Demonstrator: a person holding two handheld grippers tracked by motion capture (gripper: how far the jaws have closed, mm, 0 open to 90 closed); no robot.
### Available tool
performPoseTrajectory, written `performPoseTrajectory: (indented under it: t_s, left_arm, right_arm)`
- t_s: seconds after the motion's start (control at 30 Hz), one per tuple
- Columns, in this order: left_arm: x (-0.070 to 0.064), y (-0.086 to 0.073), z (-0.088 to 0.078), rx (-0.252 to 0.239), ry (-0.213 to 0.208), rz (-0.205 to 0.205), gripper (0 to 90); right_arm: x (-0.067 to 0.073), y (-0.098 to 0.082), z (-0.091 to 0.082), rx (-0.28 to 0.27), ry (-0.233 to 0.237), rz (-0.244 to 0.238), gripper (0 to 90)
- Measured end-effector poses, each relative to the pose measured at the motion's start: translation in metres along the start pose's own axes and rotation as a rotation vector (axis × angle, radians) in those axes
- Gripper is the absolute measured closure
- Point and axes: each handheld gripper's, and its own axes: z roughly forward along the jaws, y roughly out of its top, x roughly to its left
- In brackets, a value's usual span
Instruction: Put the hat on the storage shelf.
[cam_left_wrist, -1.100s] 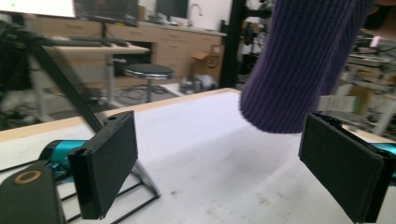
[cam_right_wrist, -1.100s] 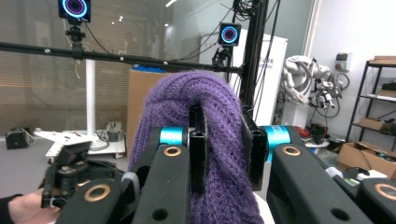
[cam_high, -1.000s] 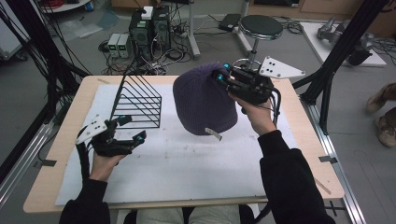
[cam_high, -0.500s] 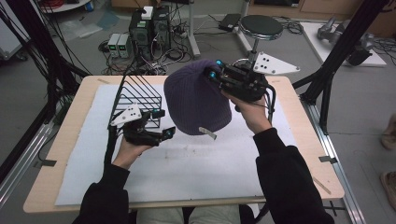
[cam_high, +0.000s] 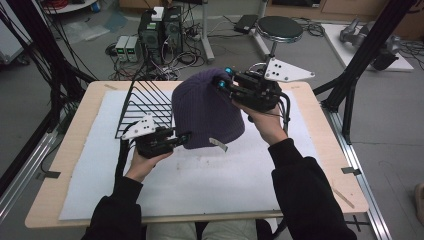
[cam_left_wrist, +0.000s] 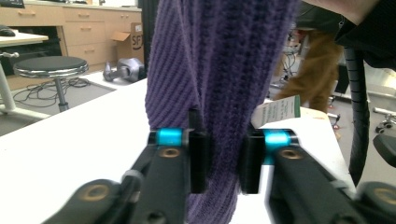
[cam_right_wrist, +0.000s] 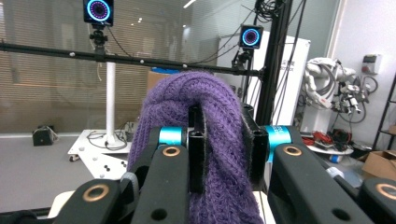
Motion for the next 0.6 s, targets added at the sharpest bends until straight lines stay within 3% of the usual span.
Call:
performPoseTrajectory:
  t_s: [0.17,0.43,0.6]
  left_arm:
    - [0.0031,-0.0002,-0.0032,0.019,0.016,-0.052,82.2]
    - [0.0026,0.0001,-0.0037,0.025,0.022,-0.041,82.5]
    - [0.0091,0.0018,-0.0103,0.019,0.035,-0.077,82.6]
  right_arm:
    - [-0.0037,-0.0033,-0.0051,0.017,-0.02,0.005,76.8]
    - [-0.0059,-0.0065,-0.0076,0.018,-0.031,0.011,76.7]
    - [-0.0059,-0.0073,-0.0061,0.02,-0.034,0.011,76.7]
